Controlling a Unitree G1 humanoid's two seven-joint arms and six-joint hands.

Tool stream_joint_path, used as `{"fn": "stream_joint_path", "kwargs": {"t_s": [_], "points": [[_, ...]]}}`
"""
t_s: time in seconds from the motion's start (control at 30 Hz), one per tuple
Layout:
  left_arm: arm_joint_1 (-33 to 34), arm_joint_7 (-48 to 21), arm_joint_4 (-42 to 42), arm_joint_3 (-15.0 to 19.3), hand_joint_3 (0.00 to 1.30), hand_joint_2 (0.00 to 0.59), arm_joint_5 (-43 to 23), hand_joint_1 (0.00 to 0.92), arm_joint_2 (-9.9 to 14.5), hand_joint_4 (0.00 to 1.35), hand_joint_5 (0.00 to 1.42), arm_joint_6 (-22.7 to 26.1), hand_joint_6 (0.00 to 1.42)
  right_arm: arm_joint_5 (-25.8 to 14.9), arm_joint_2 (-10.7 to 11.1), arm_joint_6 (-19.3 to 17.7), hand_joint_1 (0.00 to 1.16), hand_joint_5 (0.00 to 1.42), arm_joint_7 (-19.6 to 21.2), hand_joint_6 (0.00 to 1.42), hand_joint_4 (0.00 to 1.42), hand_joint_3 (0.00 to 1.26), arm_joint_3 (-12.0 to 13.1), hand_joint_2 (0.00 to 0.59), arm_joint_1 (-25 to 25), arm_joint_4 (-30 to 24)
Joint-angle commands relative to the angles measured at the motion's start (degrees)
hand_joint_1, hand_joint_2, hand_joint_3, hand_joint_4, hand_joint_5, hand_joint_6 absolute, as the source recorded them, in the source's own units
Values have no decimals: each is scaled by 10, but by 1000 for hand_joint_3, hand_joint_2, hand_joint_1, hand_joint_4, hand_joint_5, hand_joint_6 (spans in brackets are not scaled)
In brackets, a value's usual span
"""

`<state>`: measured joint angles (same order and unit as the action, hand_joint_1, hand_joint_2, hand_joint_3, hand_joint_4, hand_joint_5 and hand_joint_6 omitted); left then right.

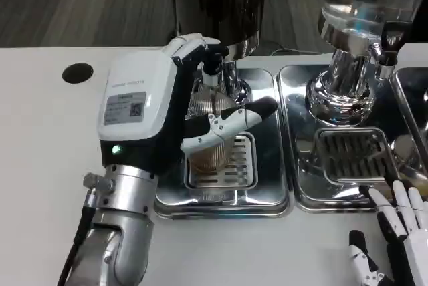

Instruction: Grasp the cup under the faucet to collect the drink, then remove the cup.

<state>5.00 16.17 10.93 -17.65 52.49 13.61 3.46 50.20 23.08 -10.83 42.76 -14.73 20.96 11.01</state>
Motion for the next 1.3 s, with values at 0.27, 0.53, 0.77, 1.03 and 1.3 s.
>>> {"fn": "stream_joint_path", "kwargs": {"t_s": [0.27, 0.53, 0.77, 1.03, 1.3], "points": [[-16, -2, -27, -9, 492, 52, 12, 0, 11, 325, 492, -2, 450, 12, 0, 7, 39, 0, 7, 64, 0, 165, -5, 437, -3, -1], [-15, 2, -32, -14, 493, 52, 30, 0, 15, 327, 492, 2, 450, 13, -1, 9, 45, 0, 5, 64, 0, 165, -4, 435, -2, -3], [-17, 4, -31, -17, 493, 52, 40, 0, 16, 328, 492, 5, 441, 12, -2, 9, 49, 0, 4, 64, 0, 165, -4, 435, -1, -4], [-16, 5, -28, -21, 493, 52, 54, 0, 20, 328, 492, 9, 416, 12, -5, 9, 51, 0, 6, 64, 0, 165, -7, 434, -1, 1], [-18, 8, -27, -23, 493, 52, 70, 0, 22, 328, 492, 11, 413, 11, -6, 8, 52, 0, 6, 64, 0, 165, -7, 434, 0, 3]]}}
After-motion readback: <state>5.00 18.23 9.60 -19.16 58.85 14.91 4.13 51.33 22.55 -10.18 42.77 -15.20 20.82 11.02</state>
